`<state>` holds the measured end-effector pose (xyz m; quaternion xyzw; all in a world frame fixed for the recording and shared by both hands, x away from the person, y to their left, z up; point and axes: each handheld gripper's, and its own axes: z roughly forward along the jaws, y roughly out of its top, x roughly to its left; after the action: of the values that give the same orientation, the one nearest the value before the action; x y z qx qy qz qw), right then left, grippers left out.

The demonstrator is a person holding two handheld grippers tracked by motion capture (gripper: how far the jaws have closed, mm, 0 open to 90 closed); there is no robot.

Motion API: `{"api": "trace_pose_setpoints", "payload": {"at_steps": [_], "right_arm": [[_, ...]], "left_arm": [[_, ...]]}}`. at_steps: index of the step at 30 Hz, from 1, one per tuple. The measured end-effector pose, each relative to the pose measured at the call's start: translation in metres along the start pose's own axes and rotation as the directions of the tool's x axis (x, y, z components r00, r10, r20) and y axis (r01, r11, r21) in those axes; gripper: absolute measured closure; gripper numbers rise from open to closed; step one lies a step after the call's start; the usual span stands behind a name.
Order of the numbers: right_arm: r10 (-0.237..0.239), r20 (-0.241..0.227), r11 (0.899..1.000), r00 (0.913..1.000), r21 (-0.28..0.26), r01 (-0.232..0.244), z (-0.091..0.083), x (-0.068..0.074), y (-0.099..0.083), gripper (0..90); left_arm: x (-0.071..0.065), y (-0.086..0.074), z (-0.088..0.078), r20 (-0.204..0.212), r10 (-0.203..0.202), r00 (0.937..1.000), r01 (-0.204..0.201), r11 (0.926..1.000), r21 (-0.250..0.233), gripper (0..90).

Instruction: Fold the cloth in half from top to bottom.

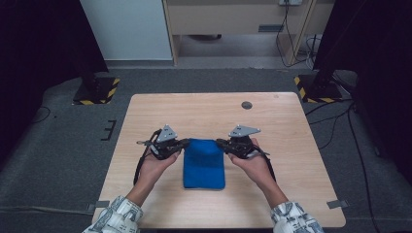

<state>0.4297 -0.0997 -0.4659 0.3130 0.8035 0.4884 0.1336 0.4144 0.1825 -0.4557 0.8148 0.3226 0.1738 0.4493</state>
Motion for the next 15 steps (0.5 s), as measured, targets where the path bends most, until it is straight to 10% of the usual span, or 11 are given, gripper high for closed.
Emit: {"api": "trace_pose_setpoints", "payload": {"at_steps": [15], "right_arm": [[-0.016,-0.035,0.999,0.9992,0.032,0.017,-0.003,0.015,-0.017,85.7]], "left_arm": [[-0.007,-0.024,-0.004,0.033,-0.026,0.9991,0.026,0.9996,0.008,86.2]]}}
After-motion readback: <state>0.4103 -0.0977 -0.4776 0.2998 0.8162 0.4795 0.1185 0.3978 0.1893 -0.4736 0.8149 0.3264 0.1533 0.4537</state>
